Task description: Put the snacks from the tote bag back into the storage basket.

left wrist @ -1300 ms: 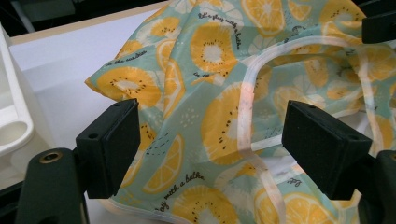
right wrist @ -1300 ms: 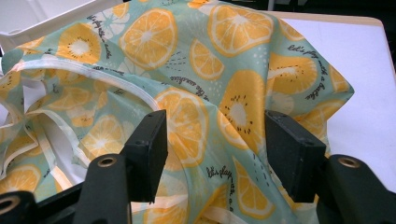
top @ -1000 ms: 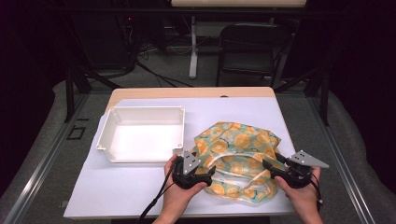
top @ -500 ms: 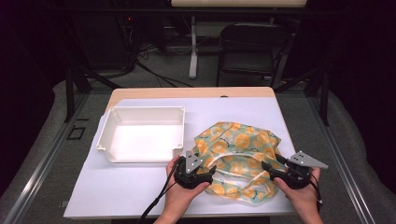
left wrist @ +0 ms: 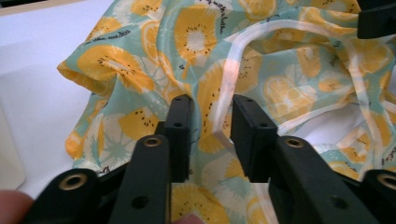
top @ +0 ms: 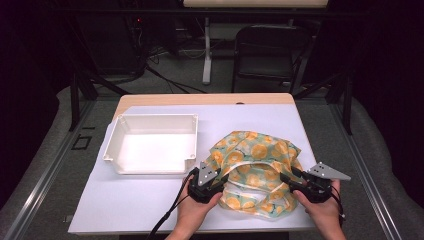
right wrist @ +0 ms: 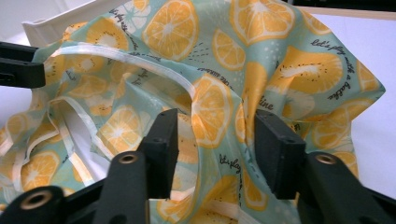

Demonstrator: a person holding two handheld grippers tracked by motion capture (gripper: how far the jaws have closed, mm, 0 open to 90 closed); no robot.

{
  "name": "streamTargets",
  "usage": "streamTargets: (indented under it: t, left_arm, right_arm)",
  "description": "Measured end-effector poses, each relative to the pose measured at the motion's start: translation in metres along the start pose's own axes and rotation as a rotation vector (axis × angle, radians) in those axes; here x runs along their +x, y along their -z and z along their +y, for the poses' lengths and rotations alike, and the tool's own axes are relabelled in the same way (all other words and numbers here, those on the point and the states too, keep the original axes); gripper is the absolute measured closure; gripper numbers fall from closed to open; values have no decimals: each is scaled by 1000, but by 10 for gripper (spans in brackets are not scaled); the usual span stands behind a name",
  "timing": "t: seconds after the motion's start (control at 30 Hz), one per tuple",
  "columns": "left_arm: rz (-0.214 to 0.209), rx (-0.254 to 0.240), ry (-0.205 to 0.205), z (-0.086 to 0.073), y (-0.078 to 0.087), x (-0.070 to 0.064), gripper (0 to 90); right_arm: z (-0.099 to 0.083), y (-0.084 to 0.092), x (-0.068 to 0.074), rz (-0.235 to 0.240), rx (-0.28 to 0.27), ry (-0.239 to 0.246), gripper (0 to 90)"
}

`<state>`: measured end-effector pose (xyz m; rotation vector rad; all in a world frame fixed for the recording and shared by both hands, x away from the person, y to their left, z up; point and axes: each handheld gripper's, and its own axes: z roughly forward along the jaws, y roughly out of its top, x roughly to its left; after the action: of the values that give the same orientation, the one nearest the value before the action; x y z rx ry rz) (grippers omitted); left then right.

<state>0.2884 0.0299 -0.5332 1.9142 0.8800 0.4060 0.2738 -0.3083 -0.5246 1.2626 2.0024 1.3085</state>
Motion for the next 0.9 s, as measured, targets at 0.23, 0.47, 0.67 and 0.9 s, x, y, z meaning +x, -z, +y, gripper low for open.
streamTargets:
  t: [0.23, 0.47, 0.67, 0.9]
  left_arm:
    - [-32, -12, -12, 2, 2, -1, 829]
    - [-62, -21, -30, 5, 3, -1, 885]
    - [-81, -26, -33, 10, 3, -2, 894]
    - [-99, -70, -37, 29, 5, -2, 900]
  right_arm:
    - [1, 2, 0, 12, -10, 8, 705]
    - [4, 5, -1, 17, -32, 15, 822]
    - [8, 8, -1, 27, -59, 14, 875]
    - [21, 8, -2, 35, -89, 9, 888]
